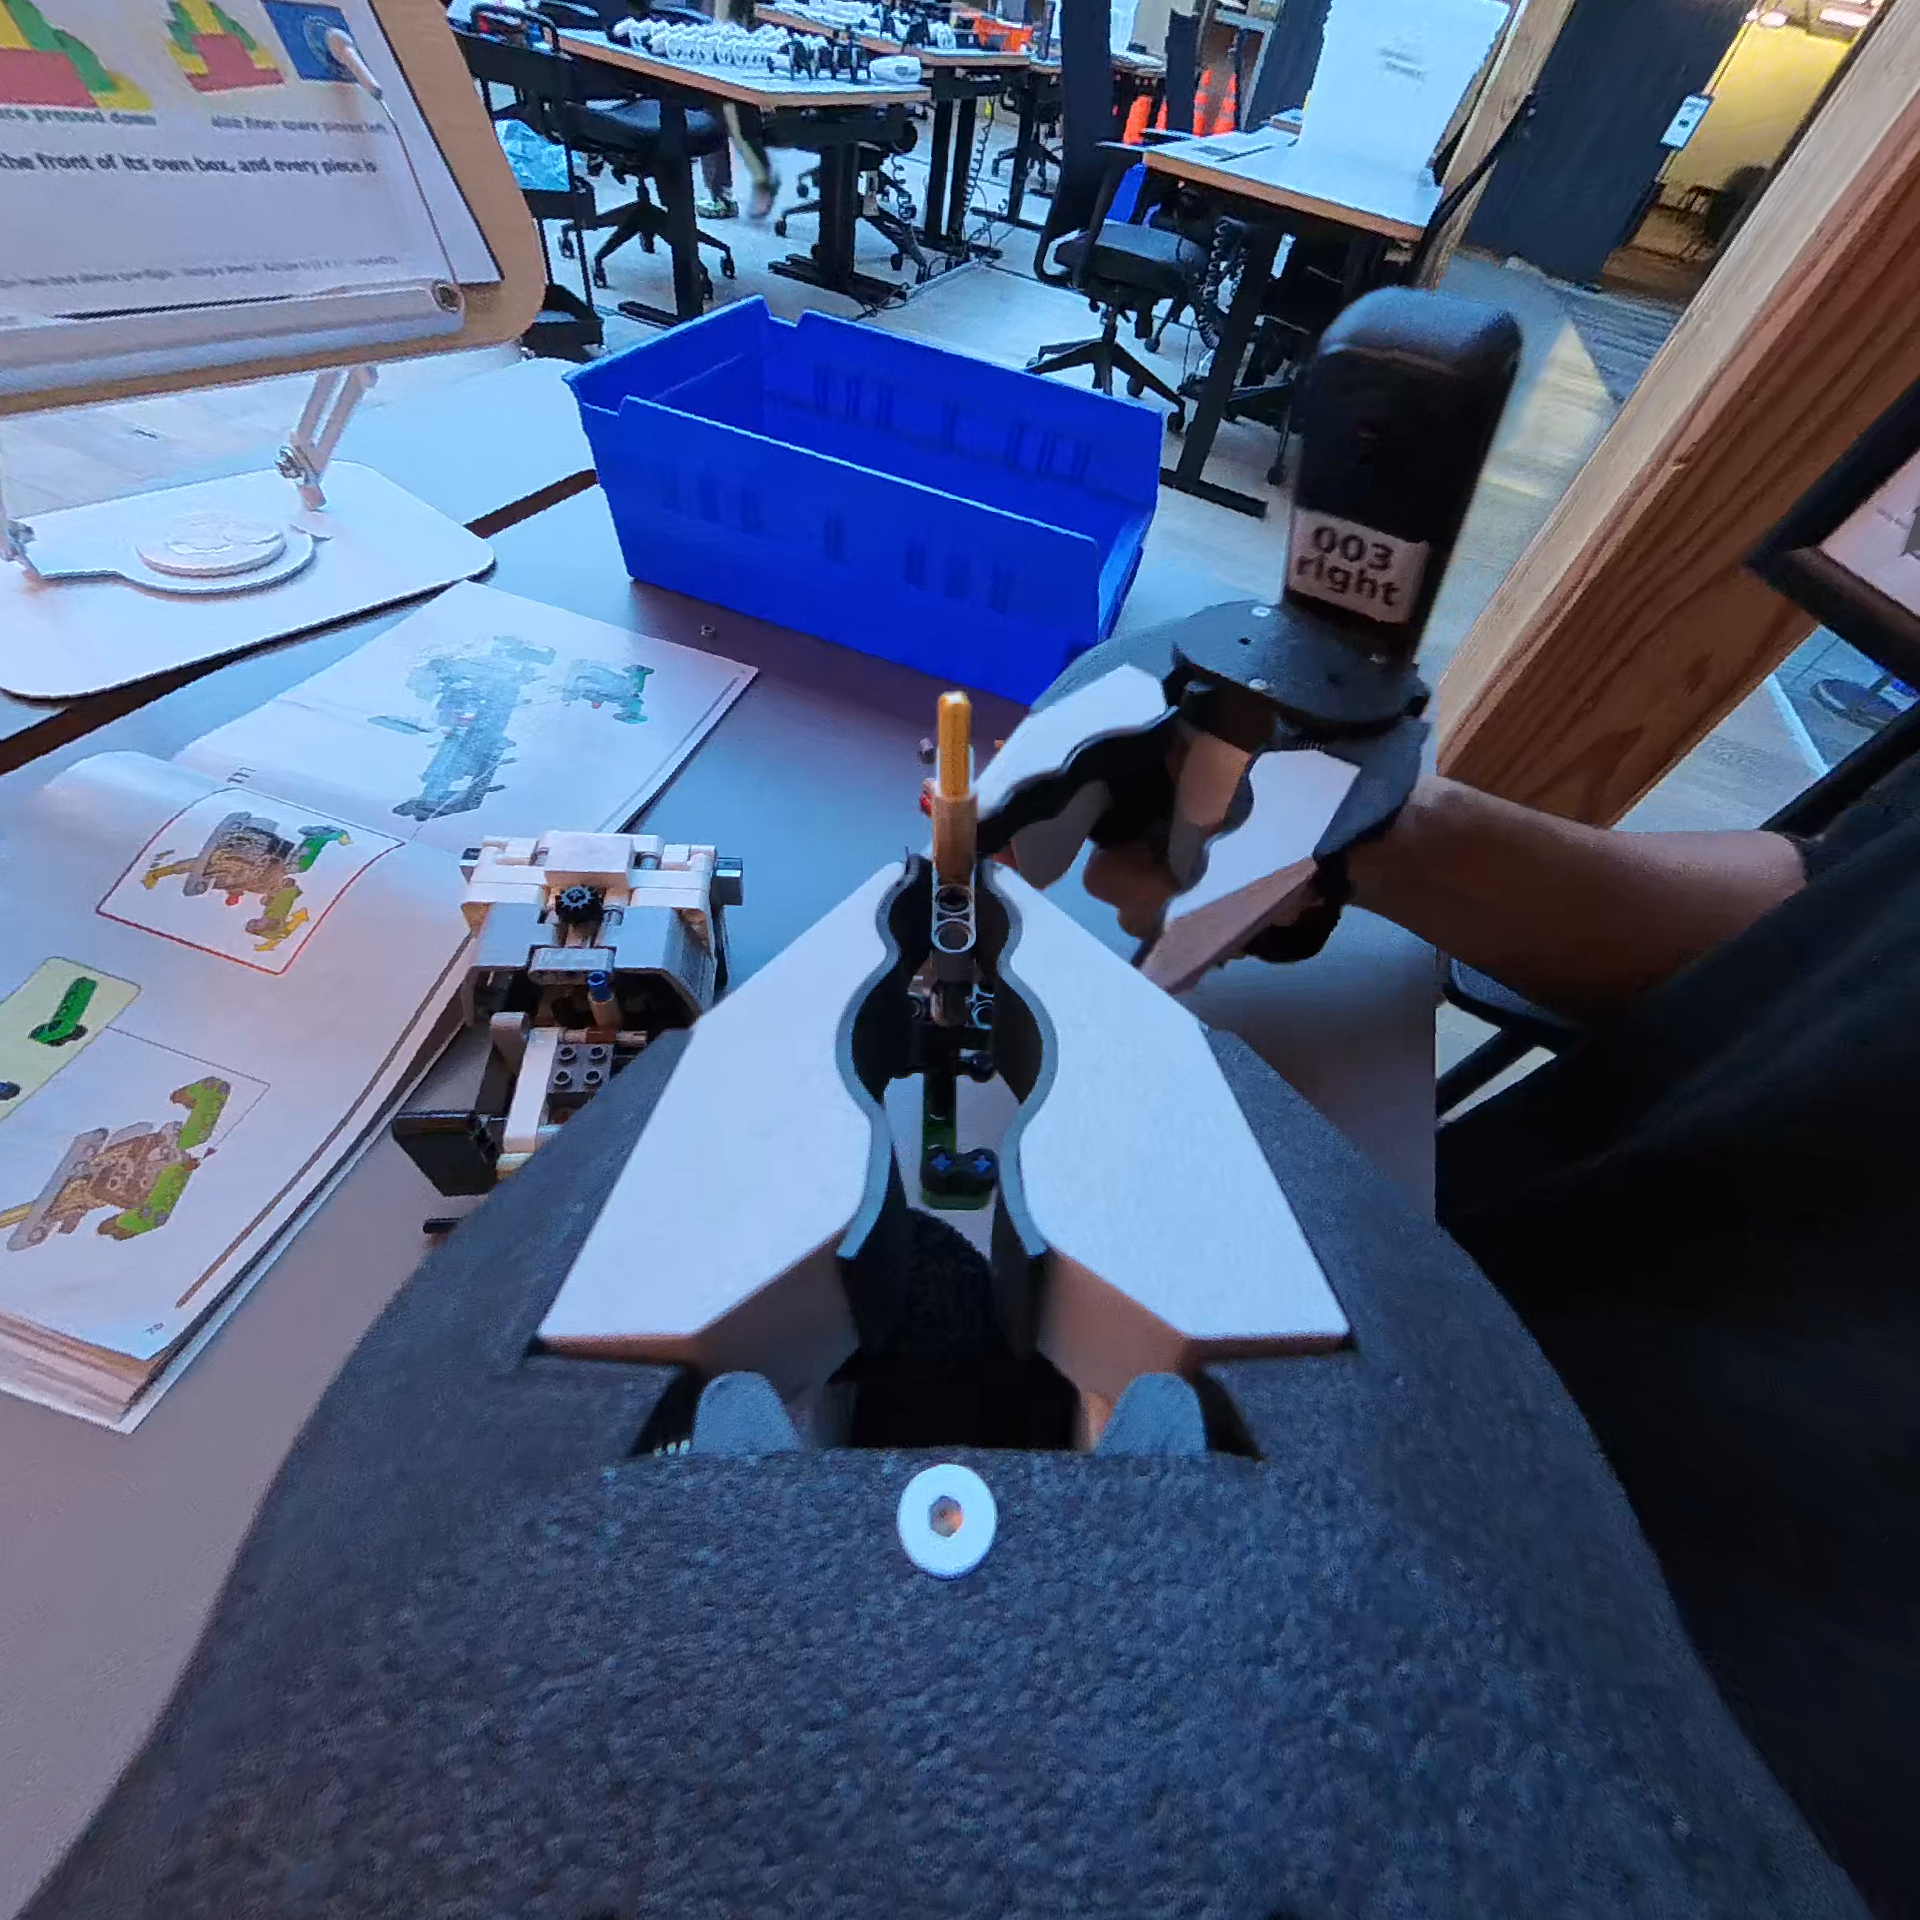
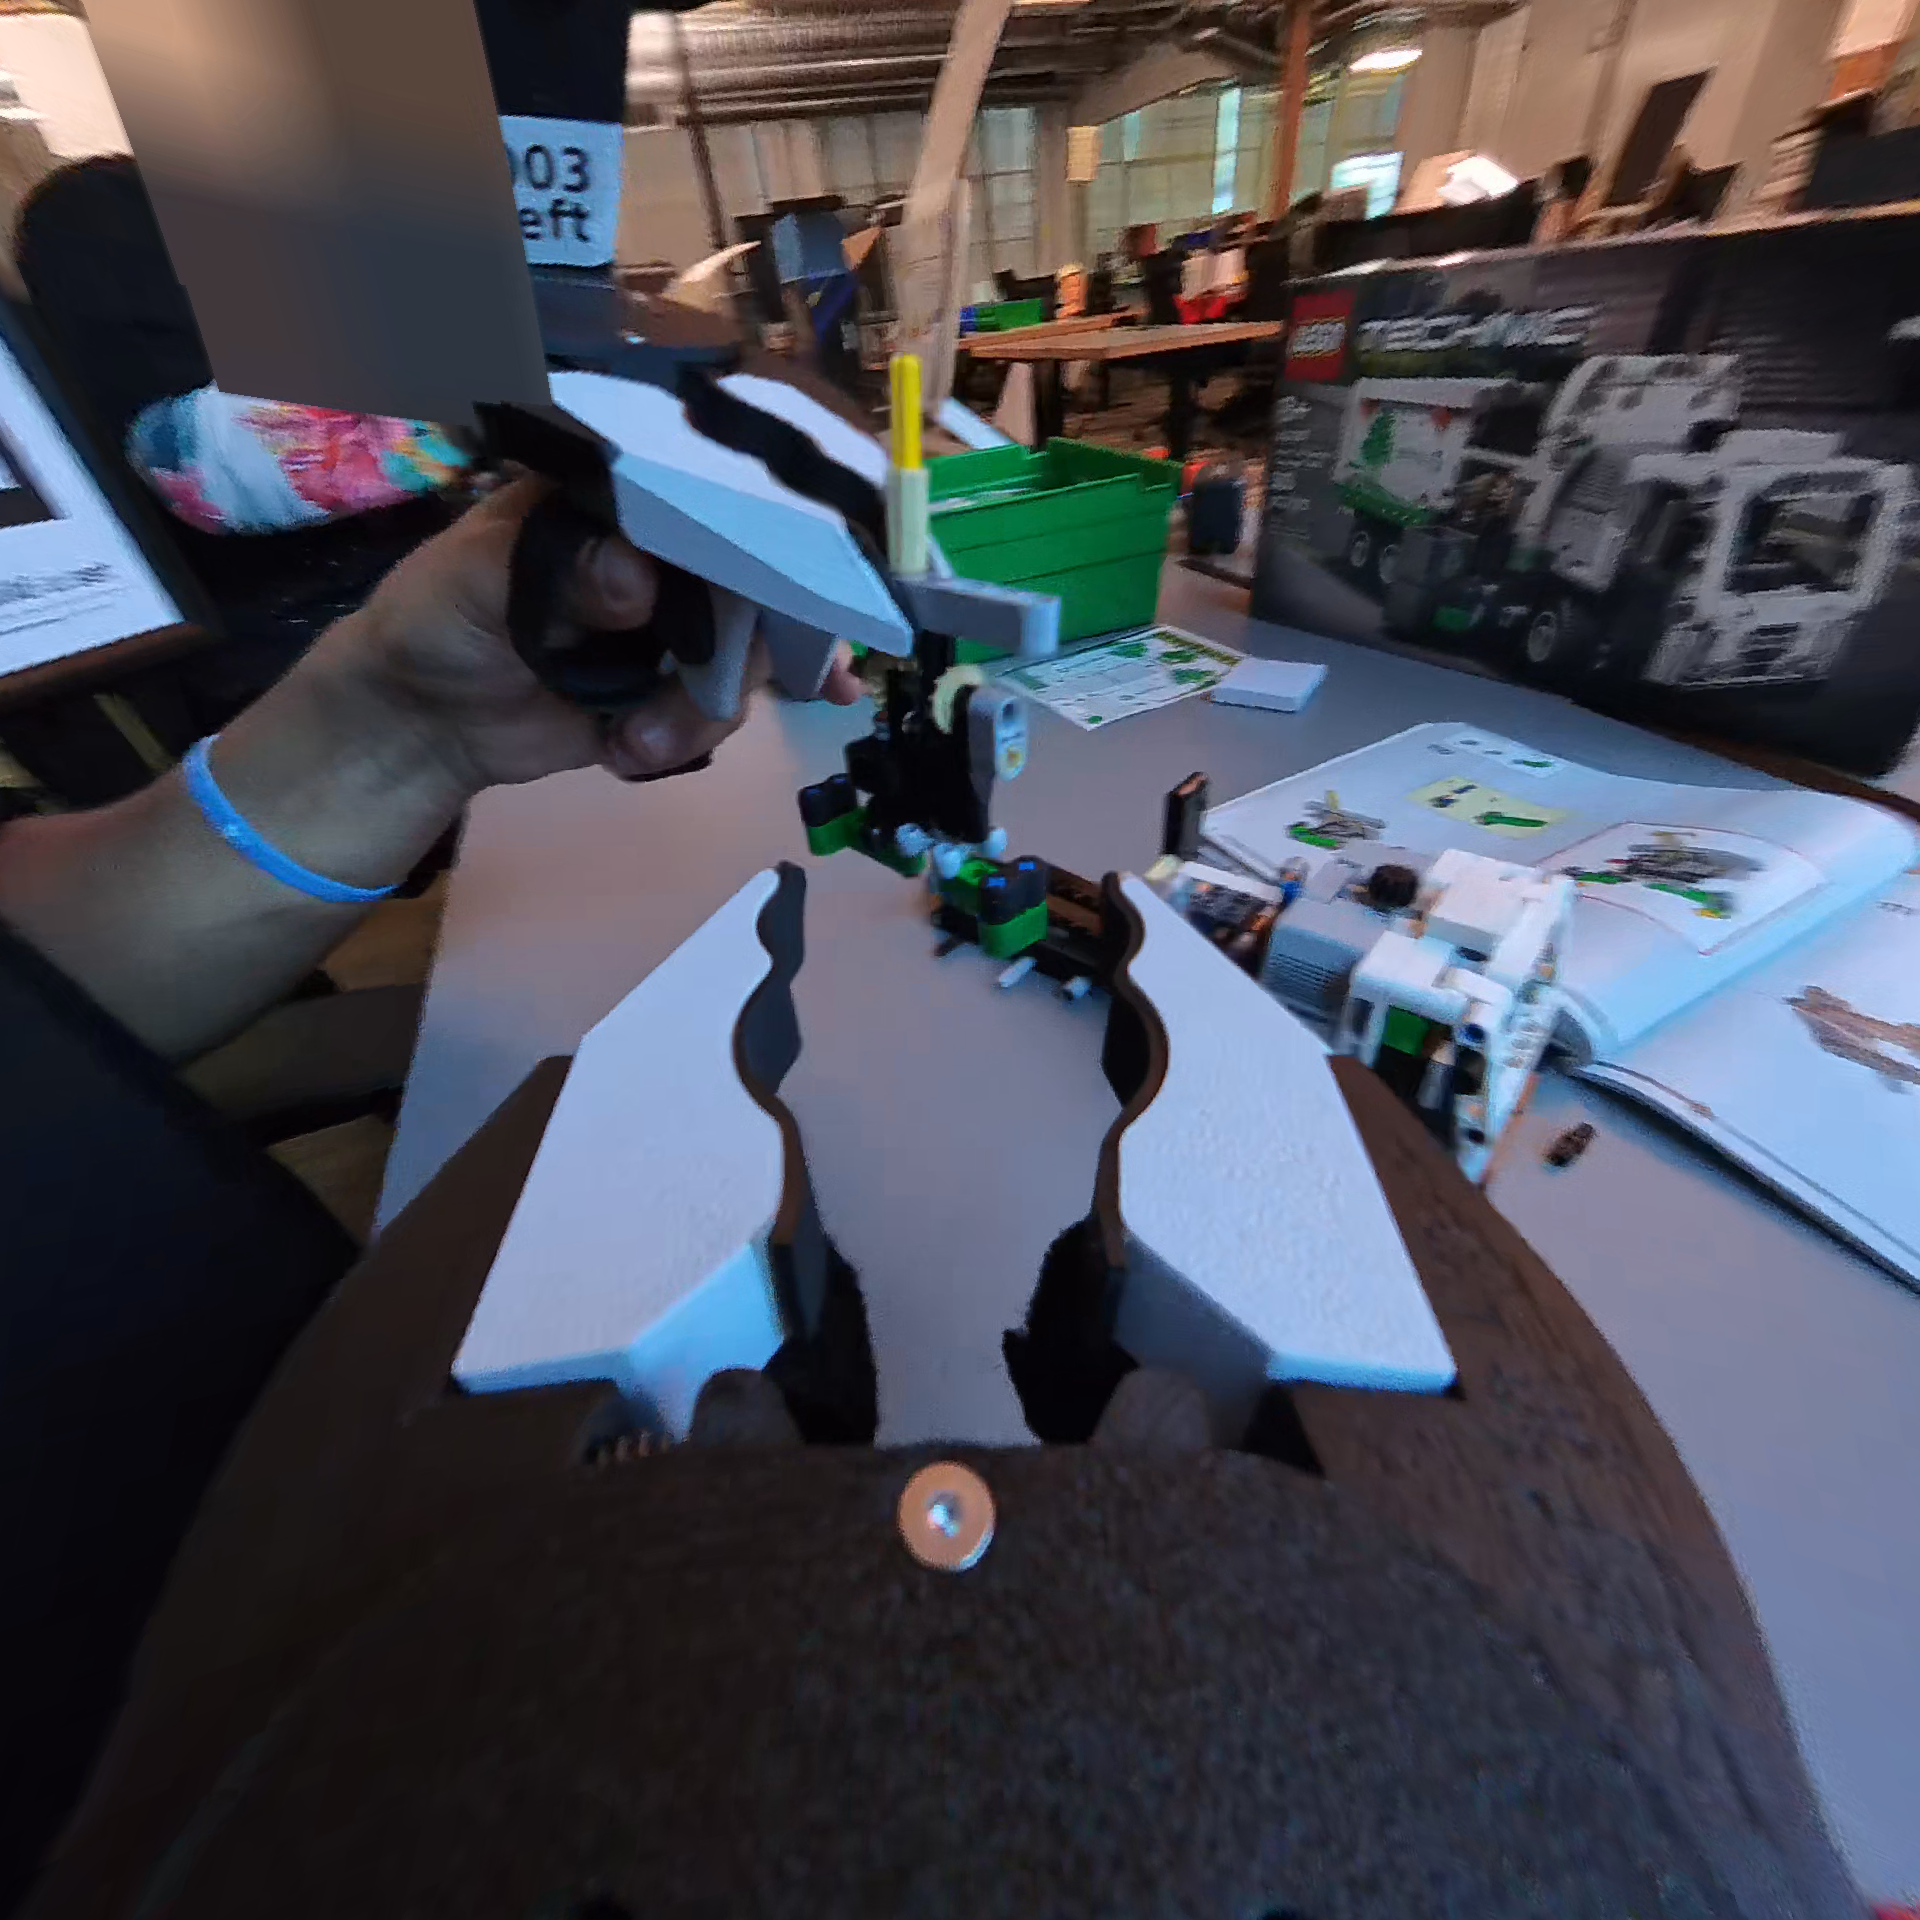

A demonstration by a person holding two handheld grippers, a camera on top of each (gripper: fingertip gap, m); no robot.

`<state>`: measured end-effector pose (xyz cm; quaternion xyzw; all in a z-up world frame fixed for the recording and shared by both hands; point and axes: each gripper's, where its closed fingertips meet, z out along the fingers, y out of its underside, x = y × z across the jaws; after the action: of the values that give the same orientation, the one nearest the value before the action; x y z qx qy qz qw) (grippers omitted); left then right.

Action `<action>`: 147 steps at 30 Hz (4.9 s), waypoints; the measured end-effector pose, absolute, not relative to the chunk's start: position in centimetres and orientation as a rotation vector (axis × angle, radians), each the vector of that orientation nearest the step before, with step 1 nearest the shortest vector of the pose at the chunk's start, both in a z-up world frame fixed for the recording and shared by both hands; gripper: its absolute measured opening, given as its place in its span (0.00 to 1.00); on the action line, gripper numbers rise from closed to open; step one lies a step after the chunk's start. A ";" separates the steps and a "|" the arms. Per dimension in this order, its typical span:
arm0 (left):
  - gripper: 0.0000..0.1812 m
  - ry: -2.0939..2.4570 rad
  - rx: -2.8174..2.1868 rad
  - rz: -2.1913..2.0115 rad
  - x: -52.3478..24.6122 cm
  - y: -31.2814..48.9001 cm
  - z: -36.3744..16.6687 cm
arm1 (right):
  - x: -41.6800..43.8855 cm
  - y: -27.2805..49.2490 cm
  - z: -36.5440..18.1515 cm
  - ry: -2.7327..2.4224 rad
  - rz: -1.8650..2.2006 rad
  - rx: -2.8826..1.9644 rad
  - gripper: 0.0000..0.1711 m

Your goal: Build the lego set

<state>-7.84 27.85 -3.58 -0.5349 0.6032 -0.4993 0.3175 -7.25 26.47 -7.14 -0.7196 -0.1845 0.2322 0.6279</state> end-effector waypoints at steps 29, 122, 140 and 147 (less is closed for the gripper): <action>0.14 1.520 -1.448 -1.483 -8.1 28.0 -4.4 | -5.7 27.5 -6.6 -0.208 0.461 -1.621 0.07; 0.18 0.948 -1.619 -1.526 -8.3 33.3 -6.6 | -8.4 28.5 -7.0 -0.173 0.276 -1.713 0.29; 0.18 0.898 -1.581 -1.666 -8.3 32.0 -5.8 | -11.6 28.1 -5.2 -0.298 0.358 -1.589 0.24; 0.18 0.933 -1.550 -1.812 -8.6 30.9 -5.0 | -9.6 28.1 -5.9 -0.281 0.310 -1.630 0.26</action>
<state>-8.64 30.93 -5.02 -0.5801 0.3492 -0.6779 0.2865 -9.61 28.13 -5.95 -0.7223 -0.1245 0.1375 0.6662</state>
